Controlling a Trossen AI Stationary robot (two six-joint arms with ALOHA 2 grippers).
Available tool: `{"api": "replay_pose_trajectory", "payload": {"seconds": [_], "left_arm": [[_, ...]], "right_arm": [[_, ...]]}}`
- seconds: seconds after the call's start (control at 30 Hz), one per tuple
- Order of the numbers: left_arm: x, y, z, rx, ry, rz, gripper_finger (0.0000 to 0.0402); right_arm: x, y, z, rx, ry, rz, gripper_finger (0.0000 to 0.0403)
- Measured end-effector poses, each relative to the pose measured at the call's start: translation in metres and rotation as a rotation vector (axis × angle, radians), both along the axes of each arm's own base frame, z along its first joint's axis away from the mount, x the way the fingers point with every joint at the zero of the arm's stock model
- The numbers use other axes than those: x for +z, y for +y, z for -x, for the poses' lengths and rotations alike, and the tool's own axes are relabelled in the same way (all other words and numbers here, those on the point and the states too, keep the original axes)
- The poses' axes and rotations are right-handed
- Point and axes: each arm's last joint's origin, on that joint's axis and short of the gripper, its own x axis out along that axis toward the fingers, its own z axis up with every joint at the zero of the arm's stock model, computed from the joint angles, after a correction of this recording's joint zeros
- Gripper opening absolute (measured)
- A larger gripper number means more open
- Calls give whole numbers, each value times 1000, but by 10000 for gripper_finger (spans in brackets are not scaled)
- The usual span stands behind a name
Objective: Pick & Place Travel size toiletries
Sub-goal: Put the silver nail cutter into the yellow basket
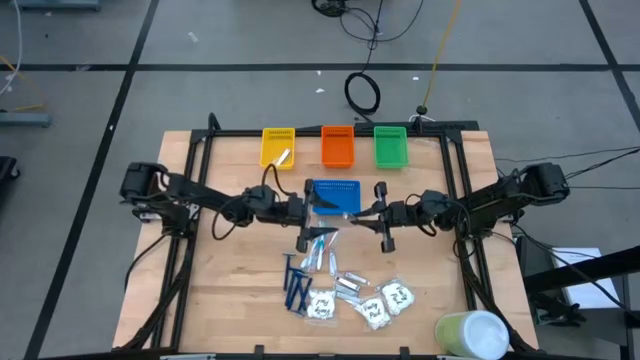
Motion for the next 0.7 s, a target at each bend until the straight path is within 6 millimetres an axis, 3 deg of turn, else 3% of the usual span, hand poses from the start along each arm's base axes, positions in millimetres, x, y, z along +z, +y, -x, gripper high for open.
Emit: {"api": "replay_pose_trajectory", "payload": {"seconds": [0.33,0.7], "left_arm": [[5,-1,-25,4,-29,-16,255],[5,-1,-29,7,-8,-36,253]], "right_arm": [[0,1,0,29,-2,-10,31],[0,1,0,29,2,-9,31]]}}
